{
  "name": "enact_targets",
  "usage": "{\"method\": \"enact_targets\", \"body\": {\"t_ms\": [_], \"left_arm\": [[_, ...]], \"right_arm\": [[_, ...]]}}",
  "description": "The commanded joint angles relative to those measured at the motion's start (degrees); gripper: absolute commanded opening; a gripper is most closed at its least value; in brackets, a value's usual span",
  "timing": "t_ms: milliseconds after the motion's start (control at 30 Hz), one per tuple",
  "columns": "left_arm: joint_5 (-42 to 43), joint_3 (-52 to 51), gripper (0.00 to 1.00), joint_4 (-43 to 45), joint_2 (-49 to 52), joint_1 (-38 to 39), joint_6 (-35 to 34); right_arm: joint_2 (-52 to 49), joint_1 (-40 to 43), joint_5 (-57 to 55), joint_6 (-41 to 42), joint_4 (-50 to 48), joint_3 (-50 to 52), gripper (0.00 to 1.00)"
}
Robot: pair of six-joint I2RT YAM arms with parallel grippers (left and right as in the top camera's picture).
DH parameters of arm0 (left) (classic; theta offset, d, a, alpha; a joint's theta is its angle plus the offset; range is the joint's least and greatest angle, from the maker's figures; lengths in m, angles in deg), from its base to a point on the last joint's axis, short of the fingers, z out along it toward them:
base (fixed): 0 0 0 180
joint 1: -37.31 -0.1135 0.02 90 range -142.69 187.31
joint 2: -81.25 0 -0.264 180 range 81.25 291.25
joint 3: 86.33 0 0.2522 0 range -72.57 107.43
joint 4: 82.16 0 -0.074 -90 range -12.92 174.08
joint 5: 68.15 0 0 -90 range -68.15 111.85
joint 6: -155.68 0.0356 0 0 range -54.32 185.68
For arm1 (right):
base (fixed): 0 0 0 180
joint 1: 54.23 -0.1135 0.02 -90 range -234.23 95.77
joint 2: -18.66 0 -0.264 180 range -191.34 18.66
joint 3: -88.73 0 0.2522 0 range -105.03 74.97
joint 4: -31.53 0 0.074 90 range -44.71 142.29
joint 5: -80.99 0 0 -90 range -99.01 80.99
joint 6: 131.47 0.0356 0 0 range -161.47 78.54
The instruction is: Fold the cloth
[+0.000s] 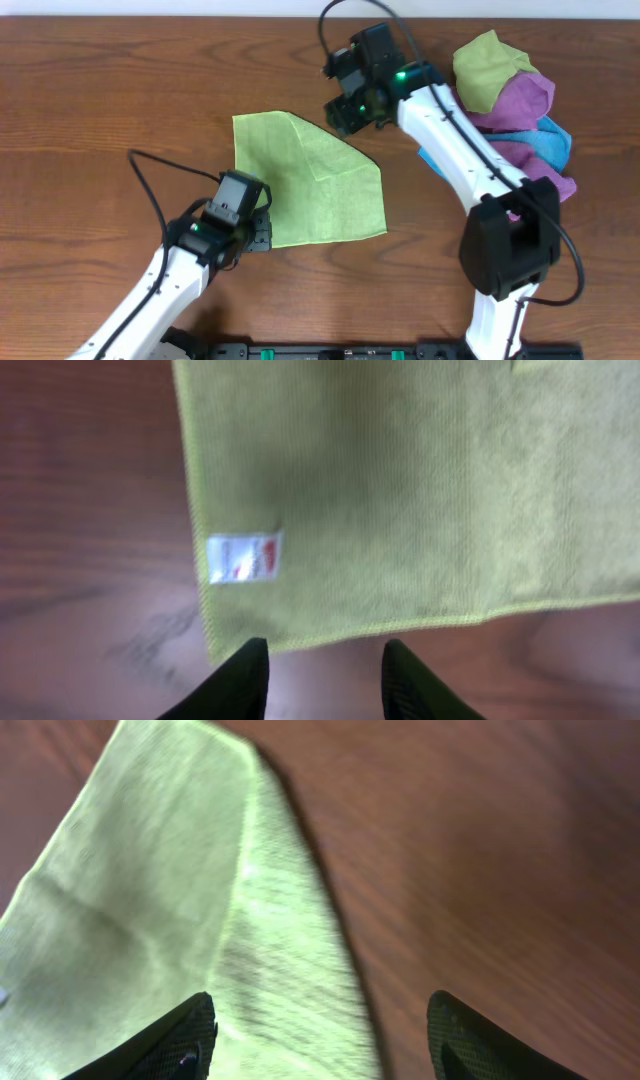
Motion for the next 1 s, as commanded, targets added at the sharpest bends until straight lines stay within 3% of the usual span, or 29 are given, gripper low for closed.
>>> {"method": "enact_targets", "body": {"t_ms": [0,200,400,567,967], "left_arm": [[2.1,-5.49,0.4,4.04,-0.02,-0.35,-1.33],[1.68,-11.04,0.43,12.02,-0.02,-1.03,-1.95],[1.7,-13.97,0.55,17.0,-0.02,-2.56,-1.92],[0.39,-14.12,0.67,17.2,0.04,-2.84,-1.92],[0.44,-14.19,0.73,17.22,1.22,-2.84,-1.95]], "right_arm": [[-1.31,-4.26,-4.61,-0.13,0.83,-0.9,0.68],[-1.99,-6.43,-9.79,-2.05,4.33,-0.87,0.67],[-5.22,-7.78,-14.34,-2.95,6.84,-0.87,0.64],[-5.92,-9.94,-14.97,-4.17,7.69,-0.85,0.63],[-8.26,-11.85,-14.75,-5.07,9.81,-0.76,0.63]]}}
